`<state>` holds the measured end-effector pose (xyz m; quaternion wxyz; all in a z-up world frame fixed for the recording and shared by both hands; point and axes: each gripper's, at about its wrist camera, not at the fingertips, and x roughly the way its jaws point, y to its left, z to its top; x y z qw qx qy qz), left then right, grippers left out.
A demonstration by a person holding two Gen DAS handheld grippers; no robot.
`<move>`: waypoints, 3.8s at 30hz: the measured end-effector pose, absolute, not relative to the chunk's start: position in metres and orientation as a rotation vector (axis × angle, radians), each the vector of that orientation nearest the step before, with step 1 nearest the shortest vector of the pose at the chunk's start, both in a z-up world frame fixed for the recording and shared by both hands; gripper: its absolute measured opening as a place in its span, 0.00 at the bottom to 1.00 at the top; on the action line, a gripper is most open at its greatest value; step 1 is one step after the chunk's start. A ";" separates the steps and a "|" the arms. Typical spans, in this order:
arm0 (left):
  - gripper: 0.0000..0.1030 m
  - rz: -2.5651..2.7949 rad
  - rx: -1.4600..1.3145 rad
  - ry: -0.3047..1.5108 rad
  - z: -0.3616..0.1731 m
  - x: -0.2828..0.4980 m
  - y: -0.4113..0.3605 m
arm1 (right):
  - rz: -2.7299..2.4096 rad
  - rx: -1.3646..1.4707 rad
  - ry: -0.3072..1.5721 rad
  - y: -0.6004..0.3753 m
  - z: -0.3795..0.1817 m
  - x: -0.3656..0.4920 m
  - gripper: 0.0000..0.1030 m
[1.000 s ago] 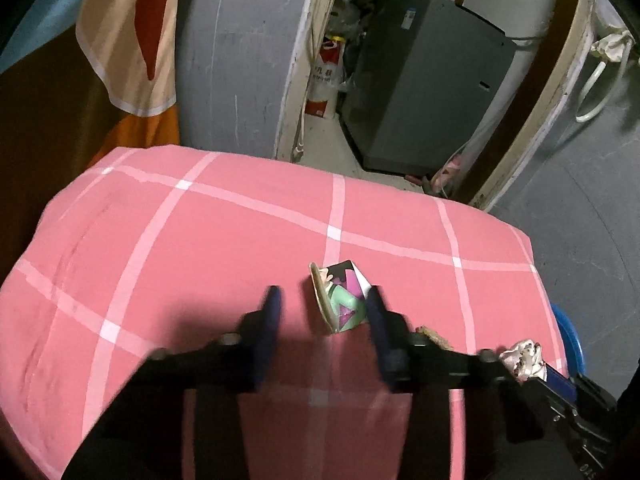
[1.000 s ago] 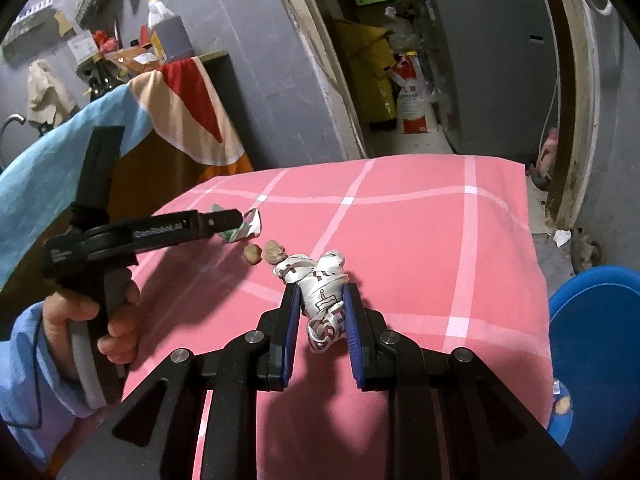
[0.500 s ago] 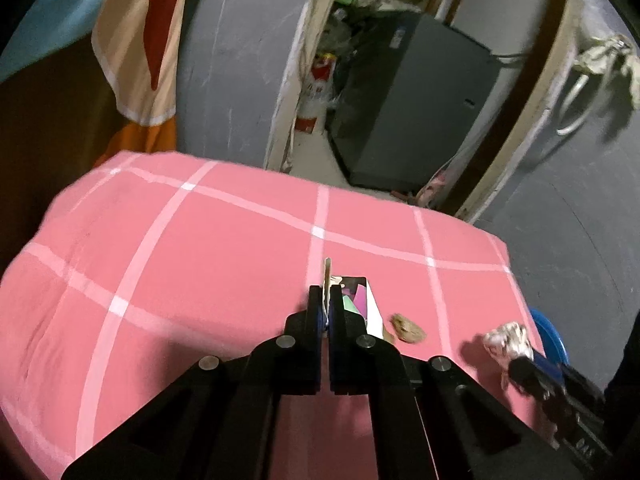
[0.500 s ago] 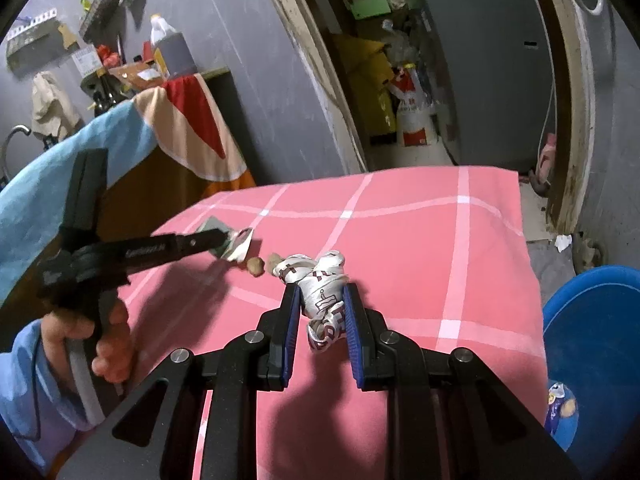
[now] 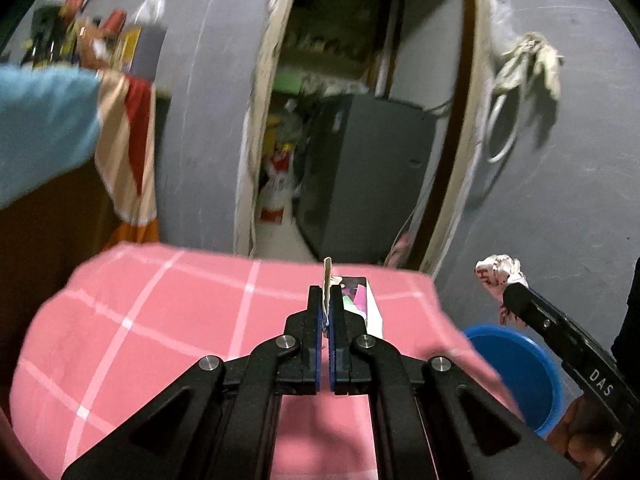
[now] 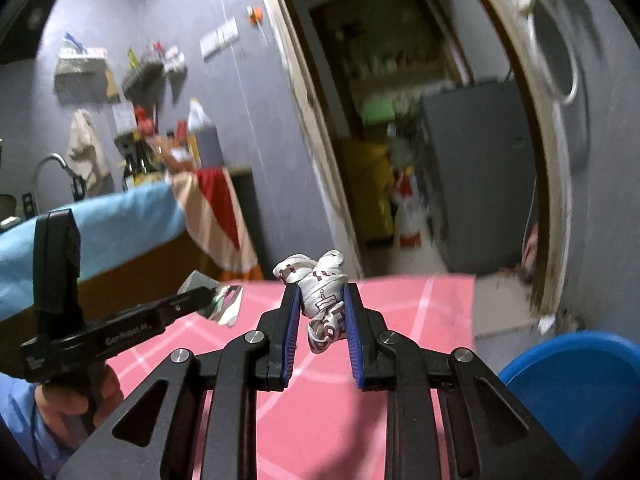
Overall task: Collect trash
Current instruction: 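Lift both held wrappers and carry them over the blue bucket, then open both tools to drop the wrappers into the blue bucket, then move both tools back over the two brown pieces on the cloth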
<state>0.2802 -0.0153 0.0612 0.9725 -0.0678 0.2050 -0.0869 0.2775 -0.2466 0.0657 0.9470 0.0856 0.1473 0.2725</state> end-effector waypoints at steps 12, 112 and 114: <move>0.01 -0.289 -0.078 0.248 0.103 0.244 -0.083 | 0.412 0.188 0.061 -0.306 0.099 0.229 0.19; 0.95 -0.082 -0.028 0.266 0.059 0.227 -0.028 | 0.267 0.155 0.067 -0.304 0.059 0.223 1.00; 0.95 -0.062 -0.017 0.284 0.055 0.228 -0.017 | 0.295 0.135 0.086 -0.294 0.057 0.226 1.00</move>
